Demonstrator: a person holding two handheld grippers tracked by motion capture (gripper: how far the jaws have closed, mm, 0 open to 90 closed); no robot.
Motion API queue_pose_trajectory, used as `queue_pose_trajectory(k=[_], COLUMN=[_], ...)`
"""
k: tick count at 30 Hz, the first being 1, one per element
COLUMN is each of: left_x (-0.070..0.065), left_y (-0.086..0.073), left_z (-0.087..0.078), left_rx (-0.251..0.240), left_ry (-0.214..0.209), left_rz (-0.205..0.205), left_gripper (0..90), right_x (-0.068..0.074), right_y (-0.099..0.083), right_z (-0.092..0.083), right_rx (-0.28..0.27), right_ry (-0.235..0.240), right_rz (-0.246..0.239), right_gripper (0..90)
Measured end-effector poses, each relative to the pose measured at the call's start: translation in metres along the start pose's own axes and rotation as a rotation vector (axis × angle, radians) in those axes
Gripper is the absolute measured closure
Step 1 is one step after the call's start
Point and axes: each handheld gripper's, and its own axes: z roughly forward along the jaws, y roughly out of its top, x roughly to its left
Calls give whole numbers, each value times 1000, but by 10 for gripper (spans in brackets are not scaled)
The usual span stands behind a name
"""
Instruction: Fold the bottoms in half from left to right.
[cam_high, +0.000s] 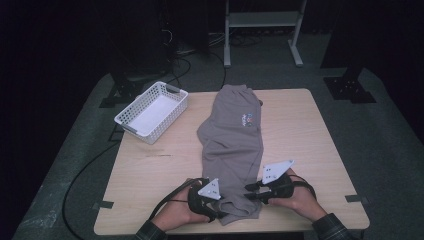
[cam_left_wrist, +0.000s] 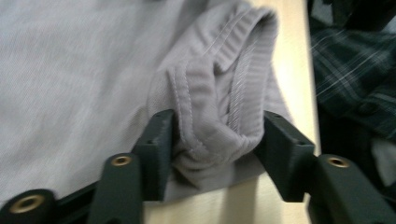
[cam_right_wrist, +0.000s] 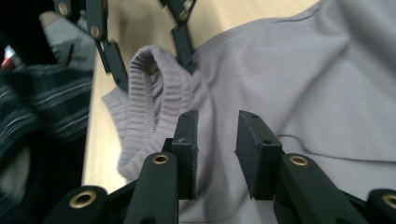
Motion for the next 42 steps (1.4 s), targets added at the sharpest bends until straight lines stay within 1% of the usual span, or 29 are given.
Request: queue_pose_trajectory(k=[1,3,4,6,8,10,13,15,17,18,19,20,22,23,24,26,28,29,31,32,33,35,36,38,39,41,42], left_x=[-3,-8,-10,-14,-15,-16,-17,-17,-17,-17,-18,-19,-20,-20,-20,-20,-20,-20,-21,-21,-20,-20,-21,-21,-21,-19,-18], left_y=[0,0,0,0,0,1,1,0,-1,-1,0,0,1,1,1,1,1,1,1,1,1,1,1,2,2,2,1], left_z=[0,1,2,6,10,13,15,15,15,15,15,16,17,17,17,17,17,17,17,17,17,17,17,17,17,16,16], left_rx=[-17,-34,-28,-17,-6,3,-5,-7,-14,-12,-9,-5,1,2,0,-4,0,2,6,6,4,0,1,11,15,8,-2], left_ry=[-17,-34,-34,-35,-38,-38,-35,-35,-33,-35,-35,-37,-33,-32,-33,-32,-24,-20,-17,-17,-19,-19,-18,-5,7,17,17], left_rz=[-6,-11,-6,-1,0,0,0,4,10,13,19,24,27,25,21,19,22,23,29,29,33,33,38,47,46,21,9], left_gripper=[421,386,377,358,355,352,358,363,363,357,346,324,296,295,294,297,303,304,303,303,297,293,287,301,327,395,422], right_x=[1,4,6,10,16,21,29,32,34,35,35,35,36,36,38,40,41,41,38,38,33,31,28,24,23,21,20], right_y=[-1,-3,-4,-6,-9,-11,-15,-17,-17,-17,-18,-18,-19,-19,-20,-20,-19,-19,-20,-20,-20,-21,-21,-20,-20,-18,-17], right_z=[0,-3,-6,-9,-10,-8,2,9,13,14,16,16,17,17,18,19,20,20,20,20,20,20,20,17,16,12,10], right_rx=[9,16,20,26,35,54,102,131,154,171,176,170,156,142,129,123,123,121,116,116,110,102,85,63,52,31,8], right_ry=[14,56,82,104,98,97,109,118,111,103,91,79,62,57,53,46,44,55,73,73,91,102,108,105,111,109,120], right_rz=[-14,-21,-29,-42,-70,-90,-120,-129,-155,-160,-172,-184,-175,-174,-179,-167,-134,-94,-26,-26,54,97,127,144,153,163,176], right_gripper=[674,637,602,530,486,476,471,463,456,459,466,485,568,639,682,718,748,778,800,800,812,815,818,820,821,822,822])
